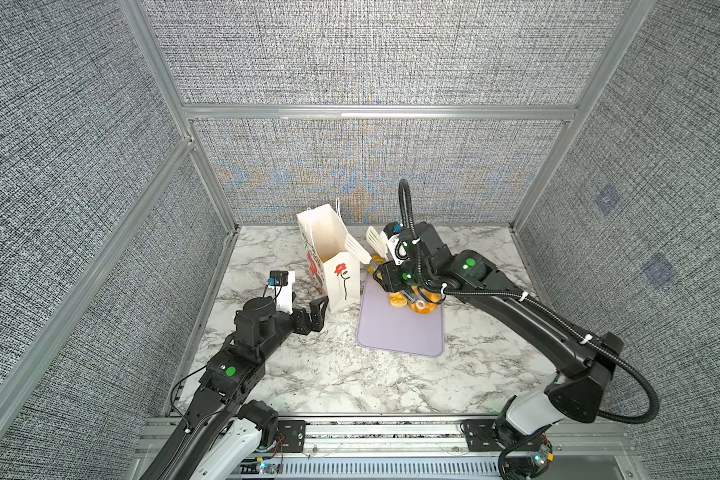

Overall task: Place the fake bread into the paper bag
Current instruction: 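Move the tongs to the tray buns while the left gripper nears the bag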

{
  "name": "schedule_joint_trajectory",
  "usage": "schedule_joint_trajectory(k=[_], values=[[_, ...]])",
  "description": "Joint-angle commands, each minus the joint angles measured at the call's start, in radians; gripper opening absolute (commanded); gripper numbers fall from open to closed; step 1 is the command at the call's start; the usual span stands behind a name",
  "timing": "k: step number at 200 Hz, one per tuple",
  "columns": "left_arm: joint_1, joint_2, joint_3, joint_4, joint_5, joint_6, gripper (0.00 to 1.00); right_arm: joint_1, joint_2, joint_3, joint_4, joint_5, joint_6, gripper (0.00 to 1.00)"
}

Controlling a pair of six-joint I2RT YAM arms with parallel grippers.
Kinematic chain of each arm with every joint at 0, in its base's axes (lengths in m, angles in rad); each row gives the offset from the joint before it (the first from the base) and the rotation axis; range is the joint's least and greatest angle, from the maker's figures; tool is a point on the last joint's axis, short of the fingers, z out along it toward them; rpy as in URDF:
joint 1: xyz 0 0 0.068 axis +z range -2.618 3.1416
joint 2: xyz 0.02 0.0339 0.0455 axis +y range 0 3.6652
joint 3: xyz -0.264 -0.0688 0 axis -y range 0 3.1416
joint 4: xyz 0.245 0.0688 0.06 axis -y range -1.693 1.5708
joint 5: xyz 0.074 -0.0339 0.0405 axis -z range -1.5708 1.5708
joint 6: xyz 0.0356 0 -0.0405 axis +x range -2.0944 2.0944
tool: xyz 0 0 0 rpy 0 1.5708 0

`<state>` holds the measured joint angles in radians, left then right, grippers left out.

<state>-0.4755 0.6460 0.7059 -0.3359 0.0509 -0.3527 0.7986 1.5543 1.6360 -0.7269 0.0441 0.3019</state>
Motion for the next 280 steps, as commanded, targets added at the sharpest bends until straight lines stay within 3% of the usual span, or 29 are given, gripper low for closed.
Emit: schedule_joint_trajectory(k=[1,180,280], values=[[-0.006,0.004,-0.001,0.050,0.009,-0.014,0.97,0.001,-0.012,-0.012,0.037,0.009,0.021,0.56],[-0.185,0.076,-0.069,0.162,-0.067,-0.095,0.95,-0.039,-0.134,-0.193,-0.055,0.149,0.046,0.59],[-0.221,0.122,-0.098,0.226,-0.066,-0.126,0.97,-0.085,-0.242,-0.390,-0.079,0.189,0.099,0.60]])
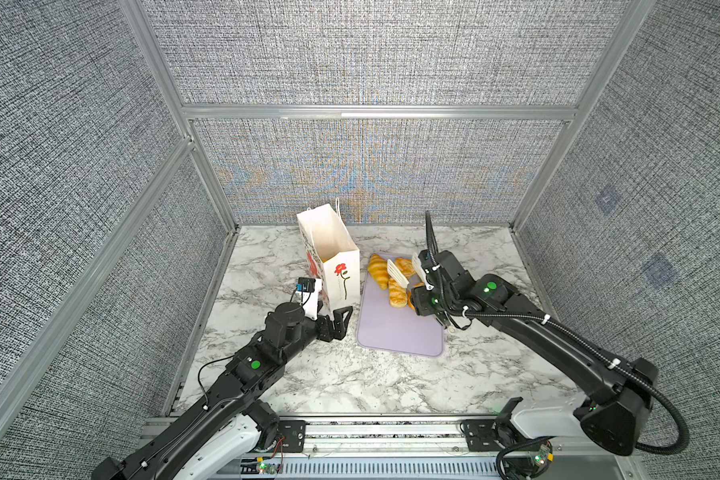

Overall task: Place the fake bread into the paper bag
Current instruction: 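Move the tongs to the tray buns while the left gripper nears the bag, then lower the open tongs around the ring-shaped donut with the right gripper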

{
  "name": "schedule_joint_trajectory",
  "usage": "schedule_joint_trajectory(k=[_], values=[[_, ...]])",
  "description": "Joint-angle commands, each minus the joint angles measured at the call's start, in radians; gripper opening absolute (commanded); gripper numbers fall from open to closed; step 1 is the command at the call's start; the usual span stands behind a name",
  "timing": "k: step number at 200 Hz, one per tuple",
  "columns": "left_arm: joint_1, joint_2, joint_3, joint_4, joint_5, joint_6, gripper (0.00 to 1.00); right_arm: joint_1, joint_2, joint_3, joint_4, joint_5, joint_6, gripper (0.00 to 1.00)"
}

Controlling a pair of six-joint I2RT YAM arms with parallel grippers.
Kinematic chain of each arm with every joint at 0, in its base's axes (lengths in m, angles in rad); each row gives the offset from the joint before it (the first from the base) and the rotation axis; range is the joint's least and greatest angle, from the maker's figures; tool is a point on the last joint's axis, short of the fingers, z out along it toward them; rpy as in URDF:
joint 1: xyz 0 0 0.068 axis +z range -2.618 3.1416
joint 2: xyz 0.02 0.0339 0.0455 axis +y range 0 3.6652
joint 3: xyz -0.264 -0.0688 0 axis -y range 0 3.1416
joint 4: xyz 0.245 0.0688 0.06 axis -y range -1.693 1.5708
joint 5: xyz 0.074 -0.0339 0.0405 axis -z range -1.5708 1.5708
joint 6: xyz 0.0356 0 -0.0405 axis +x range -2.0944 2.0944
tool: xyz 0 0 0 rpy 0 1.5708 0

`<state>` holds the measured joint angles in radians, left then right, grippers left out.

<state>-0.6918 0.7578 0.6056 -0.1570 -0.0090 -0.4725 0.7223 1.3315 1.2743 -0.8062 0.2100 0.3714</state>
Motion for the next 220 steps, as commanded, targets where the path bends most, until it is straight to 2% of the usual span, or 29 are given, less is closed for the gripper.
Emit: schedule_joint_trajectory(k=[1,108,220], values=[[-0.004,0.011,0.002,0.047,-0.006,-0.006,0.97,-0.009,-0.021,-0.029,-0.001,0.023,0.030,0.60],[-0.025,0.053,-0.020,0.091,0.003,-0.028,0.99,-0.032,-0.002,-0.119,-0.093,0.100,0.017,0.60],[-0.034,0.038,-0.041,0.095,-0.014,-0.048,0.99,-0.036,0.159,-0.123,-0.145,0.111,-0.075,0.55]])
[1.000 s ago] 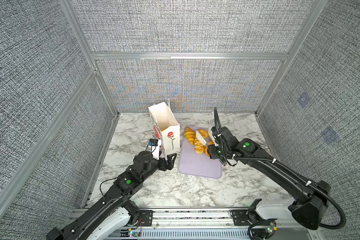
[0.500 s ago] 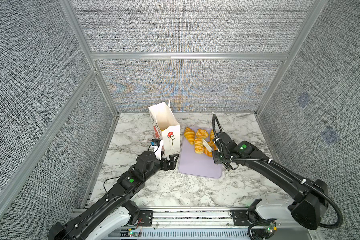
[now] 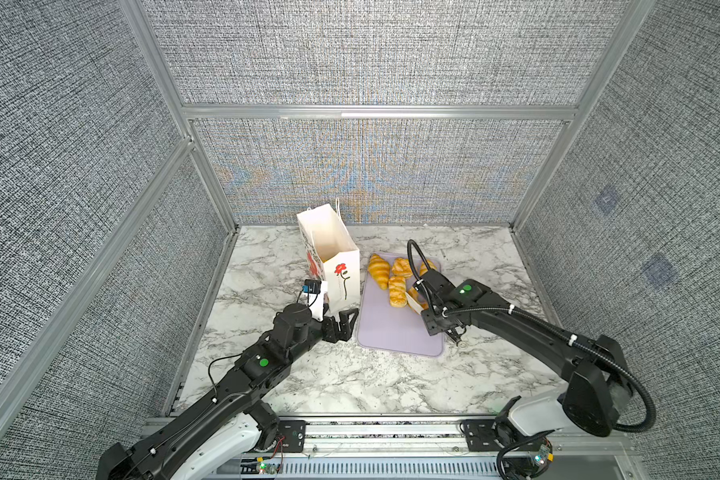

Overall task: Place the fake bread into the paper bag
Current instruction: 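Lower the open tongs around the ring-shaped donut with the right gripper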

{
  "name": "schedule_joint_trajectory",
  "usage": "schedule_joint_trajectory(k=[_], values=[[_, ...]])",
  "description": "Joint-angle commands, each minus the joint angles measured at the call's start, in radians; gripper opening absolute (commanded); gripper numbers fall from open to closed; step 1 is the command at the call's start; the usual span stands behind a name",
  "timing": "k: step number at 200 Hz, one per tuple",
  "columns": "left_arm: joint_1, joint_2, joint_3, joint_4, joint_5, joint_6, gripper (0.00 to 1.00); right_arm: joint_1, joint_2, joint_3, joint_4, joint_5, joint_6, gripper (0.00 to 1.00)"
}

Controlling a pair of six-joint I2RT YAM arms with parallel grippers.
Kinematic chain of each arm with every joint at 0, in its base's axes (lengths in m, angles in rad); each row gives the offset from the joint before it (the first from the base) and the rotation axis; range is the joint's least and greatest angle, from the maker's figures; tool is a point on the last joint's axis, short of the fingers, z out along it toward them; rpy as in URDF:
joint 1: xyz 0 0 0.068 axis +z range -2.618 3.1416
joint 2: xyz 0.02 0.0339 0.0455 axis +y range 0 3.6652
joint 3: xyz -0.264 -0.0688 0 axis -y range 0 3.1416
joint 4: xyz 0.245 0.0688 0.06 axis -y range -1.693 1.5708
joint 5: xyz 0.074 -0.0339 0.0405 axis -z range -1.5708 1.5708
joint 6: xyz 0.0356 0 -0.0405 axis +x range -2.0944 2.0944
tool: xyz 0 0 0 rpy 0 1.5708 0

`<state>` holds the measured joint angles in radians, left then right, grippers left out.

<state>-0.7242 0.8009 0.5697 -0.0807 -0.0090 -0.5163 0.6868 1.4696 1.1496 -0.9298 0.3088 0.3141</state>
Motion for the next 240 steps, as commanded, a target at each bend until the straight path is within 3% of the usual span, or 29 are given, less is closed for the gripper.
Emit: schedule_joint_trajectory(k=[1,138,240], values=[[-0.001,-0.005,-0.005,0.019,-0.014,-0.004,0.99,-0.001,0.022,0.002,-0.022,0.012,-0.019,0.56],[-0.004,-0.021,-0.019,0.003,-0.023,-0.013,0.99,-0.002,0.138,0.048,-0.029,0.010,-0.105,0.54],[-0.005,-0.036,-0.034,-0.002,-0.036,-0.024,0.99,0.004,0.042,0.013,-0.080,-0.150,-0.102,0.50]])
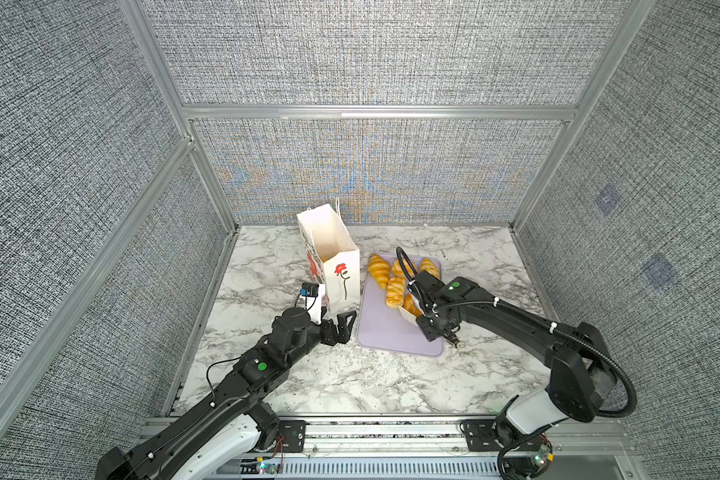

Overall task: Place the fake bread into the paper bag
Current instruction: 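Lower the open tongs around the ring-shaped donut with the right gripper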

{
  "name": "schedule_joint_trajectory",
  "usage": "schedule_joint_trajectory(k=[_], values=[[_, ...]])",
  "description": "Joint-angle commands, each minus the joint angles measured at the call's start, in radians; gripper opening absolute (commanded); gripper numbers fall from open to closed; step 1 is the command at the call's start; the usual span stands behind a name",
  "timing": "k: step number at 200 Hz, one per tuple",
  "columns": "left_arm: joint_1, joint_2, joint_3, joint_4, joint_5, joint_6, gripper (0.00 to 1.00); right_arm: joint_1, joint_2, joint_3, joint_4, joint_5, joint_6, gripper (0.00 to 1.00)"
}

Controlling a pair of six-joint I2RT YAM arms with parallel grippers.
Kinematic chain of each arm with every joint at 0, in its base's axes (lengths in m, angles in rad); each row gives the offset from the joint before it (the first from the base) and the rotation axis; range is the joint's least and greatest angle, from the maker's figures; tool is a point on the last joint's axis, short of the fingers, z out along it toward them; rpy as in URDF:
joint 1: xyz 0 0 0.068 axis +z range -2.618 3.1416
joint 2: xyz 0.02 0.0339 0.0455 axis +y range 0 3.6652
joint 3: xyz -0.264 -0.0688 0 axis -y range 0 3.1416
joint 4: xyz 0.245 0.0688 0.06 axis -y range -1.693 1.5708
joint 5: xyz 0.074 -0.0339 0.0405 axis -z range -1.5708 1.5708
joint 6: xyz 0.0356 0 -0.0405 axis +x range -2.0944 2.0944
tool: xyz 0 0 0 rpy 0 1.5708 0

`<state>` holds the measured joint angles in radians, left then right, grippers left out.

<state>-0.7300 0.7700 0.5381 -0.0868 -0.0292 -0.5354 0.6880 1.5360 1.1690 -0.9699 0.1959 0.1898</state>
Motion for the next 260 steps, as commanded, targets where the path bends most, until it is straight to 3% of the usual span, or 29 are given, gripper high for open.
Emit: schedule_joint_trajectory(k=[1,55,122,260], values=[[0.000,-0.006,-0.002,0.004,-0.015,-0.005,0.99,0.002,-0.025,-0.006,-0.041,-0.037,0.023,0.50],[0.000,-0.010,-0.004,0.006,-0.015,-0.007,0.99,0.003,-0.047,0.026,-0.068,0.037,0.022,0.50],[-0.001,-0.031,-0.007,-0.017,-0.027,-0.021,0.99,0.003,0.030,0.073,-0.090,0.075,-0.083,0.50],[-0.003,-0.043,-0.003,-0.037,-0.050,-0.026,0.99,0.002,0.122,0.121,-0.093,0.137,-0.179,0.50]])
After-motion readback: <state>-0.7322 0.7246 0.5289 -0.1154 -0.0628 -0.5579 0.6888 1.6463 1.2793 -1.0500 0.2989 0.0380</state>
